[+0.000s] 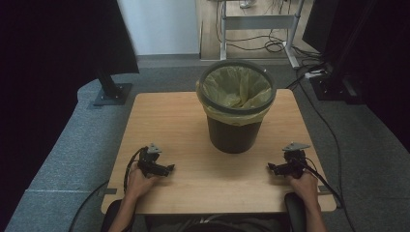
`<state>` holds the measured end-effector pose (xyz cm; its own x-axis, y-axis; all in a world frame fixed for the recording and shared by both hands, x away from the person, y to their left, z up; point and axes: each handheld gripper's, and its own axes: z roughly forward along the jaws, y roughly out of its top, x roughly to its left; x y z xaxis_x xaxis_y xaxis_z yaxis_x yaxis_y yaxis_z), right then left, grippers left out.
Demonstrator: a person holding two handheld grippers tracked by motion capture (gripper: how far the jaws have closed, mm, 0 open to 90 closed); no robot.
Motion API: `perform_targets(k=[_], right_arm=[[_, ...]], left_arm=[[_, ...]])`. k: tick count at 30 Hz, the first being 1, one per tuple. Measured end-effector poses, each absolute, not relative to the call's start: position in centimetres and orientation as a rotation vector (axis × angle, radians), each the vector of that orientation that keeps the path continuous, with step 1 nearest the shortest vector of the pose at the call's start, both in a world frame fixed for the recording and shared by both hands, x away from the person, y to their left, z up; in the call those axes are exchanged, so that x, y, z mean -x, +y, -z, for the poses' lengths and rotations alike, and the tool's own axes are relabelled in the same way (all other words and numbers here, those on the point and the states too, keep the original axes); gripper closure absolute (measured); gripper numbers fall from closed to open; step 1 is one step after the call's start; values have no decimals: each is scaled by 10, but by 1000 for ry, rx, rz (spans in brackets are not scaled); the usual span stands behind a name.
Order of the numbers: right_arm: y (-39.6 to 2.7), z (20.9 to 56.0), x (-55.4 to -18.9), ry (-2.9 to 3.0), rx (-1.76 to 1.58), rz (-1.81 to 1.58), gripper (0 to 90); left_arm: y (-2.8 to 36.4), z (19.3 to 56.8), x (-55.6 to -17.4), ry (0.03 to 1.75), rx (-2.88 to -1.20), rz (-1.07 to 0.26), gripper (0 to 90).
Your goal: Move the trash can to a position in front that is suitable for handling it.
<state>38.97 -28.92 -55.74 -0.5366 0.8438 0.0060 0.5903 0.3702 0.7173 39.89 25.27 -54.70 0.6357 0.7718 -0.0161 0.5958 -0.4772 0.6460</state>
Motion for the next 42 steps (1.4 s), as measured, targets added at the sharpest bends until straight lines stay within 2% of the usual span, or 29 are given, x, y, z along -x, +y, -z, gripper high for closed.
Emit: perform_targets(k=[11, 19, 29, 42], right_arm=[[-289, 558, -390, 2272, -1251, -966, 0], [-287, 557, -389, 2263, -1269, -966, 0], [-283, 548, -390, 2276, -1292, -1020, 0], [-283, 526, -399, 2242, -1292, -1023, 0]], left_arm=[[258, 546, -404, 1087, -2184, -322, 0], [253, 546, -406, 1083, -2228, -358, 0], [254, 542, -414, 1065, -2188, -238, 0], [232, 513, -439, 992, -2141, -214, 0]])
